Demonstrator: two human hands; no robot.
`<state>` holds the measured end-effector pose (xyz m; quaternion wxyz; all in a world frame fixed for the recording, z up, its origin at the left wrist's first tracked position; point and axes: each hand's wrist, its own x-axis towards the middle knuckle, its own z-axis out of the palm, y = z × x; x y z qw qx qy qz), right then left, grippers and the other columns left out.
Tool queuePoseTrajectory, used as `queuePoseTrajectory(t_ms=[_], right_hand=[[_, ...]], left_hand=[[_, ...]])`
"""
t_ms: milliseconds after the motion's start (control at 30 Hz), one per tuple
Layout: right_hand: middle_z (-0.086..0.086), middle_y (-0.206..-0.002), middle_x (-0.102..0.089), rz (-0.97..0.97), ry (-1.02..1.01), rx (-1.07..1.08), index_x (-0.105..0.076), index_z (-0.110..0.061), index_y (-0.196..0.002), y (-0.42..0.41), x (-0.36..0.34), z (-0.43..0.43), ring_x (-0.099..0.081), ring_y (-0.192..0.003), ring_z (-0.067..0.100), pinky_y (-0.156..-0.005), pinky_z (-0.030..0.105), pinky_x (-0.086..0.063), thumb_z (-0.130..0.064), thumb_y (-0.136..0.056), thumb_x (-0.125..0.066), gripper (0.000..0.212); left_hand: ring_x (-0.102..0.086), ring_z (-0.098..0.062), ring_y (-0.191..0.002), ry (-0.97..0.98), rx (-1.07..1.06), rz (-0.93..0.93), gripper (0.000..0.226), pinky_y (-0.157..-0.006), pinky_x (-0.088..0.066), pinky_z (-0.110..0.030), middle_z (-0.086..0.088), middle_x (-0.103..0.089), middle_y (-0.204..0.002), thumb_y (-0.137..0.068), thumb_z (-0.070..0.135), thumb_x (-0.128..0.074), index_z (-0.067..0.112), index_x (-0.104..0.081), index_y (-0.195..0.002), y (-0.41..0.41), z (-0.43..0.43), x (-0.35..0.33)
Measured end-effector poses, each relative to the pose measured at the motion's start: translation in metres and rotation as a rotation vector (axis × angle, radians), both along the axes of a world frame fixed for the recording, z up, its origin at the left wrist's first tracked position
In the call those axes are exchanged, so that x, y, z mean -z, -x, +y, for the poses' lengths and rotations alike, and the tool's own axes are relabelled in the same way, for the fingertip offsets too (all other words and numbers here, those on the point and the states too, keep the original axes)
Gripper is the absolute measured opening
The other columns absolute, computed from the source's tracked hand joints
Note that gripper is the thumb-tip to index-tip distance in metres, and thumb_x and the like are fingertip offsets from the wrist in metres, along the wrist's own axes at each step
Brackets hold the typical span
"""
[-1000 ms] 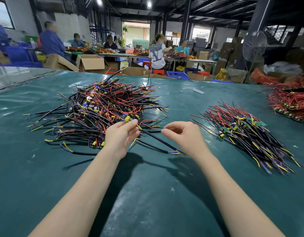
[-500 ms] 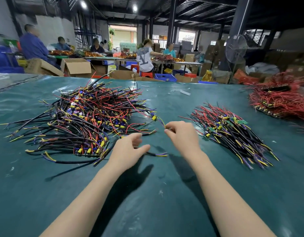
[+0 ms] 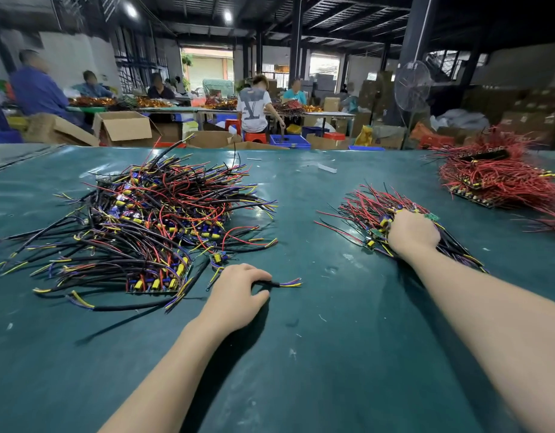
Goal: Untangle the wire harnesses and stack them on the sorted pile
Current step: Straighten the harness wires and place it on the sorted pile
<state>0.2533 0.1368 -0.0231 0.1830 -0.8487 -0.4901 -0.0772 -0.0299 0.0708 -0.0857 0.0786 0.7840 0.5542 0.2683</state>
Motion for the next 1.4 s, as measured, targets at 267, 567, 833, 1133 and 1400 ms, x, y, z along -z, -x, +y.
queuePoseTrajectory(t_ms=[267, 567, 833, 1133, 1400], right_hand=[[0.017, -0.112, -0.063, 0.465, -0.359, -0.484, -0.067, -0.006, -0.107, 0.101, 0.010, -0.010, -0.056, -0.105, 0.029, -0.089, 0.032, -0.041, -0.005, -0.084, -0.052, 0.027], [-0.001, -0.058, -0.057, 1.296, 0.011, -0.932, -0.062, -0.010, -0.075, 0.140, 0.041, -0.047, -0.048, -0.046, 0.004, -0.043, 0.014, -0.037, -0.015, -0.094, -0.050, 0.023], [0.006, -0.070, -0.062, 1.701, -0.051, -0.804, -0.059, -0.008, -0.080, 0.143, 0.038, -0.043, -0.061, -0.057, 0.015, -0.057, 0.023, -0.054, -0.009, -0.092, -0.051, 0.014], [0.006, -0.068, -0.057, 1.548, -0.240, -0.831, -0.058, -0.006, -0.071, 0.149, 0.045, -0.040, -0.059, -0.055, 0.005, -0.053, 0.019, -0.054, 0.000, -0.090, -0.053, 0.020], [0.005, -0.065, -0.050, 1.482, -0.141, -0.890, -0.056, -0.007, -0.077, 0.153, 0.044, -0.044, -0.047, -0.046, 0.002, -0.041, 0.015, -0.046, 0.002, -0.089, -0.052, 0.016]], left_hand=[[-0.047, -0.020, -0.104, -0.045, -0.062, -0.023, 0.016, -0.080, -0.032, -0.025, 0.002, -0.058, -0.096, -0.088, 0.027, -0.059, 0.024, -0.070, -0.100, 0.002, 0.002, -0.001], [-0.052, -0.014, -0.084, -0.289, 0.141, -0.197, 0.010, -0.079, -0.032, -0.016, -0.003, -0.063, -0.080, -0.068, 0.020, -0.072, 0.012, -0.073, -0.074, -0.005, -0.017, -0.021], [-0.054, -0.019, -0.063, -0.206, 0.306, -0.482, 0.027, -0.066, -0.041, -0.023, -0.014, -0.059, -0.059, -0.062, 0.028, -0.053, 0.005, -0.058, -0.049, -0.001, -0.032, -0.030], [-0.035, -0.007, -0.040, -0.026, -0.081, -0.423, 0.041, -0.047, -0.028, -0.018, 0.006, -0.038, -0.036, -0.075, 0.023, -0.061, 0.021, -0.042, -0.039, 0.007, -0.017, -0.030], [-0.052, -0.019, -0.059, -0.058, -0.265, -0.333, 0.007, -0.062, -0.037, -0.031, 0.003, -0.047, -0.054, -0.084, 0.020, -0.061, 0.020, -0.061, -0.091, 0.018, -0.010, -0.025]])
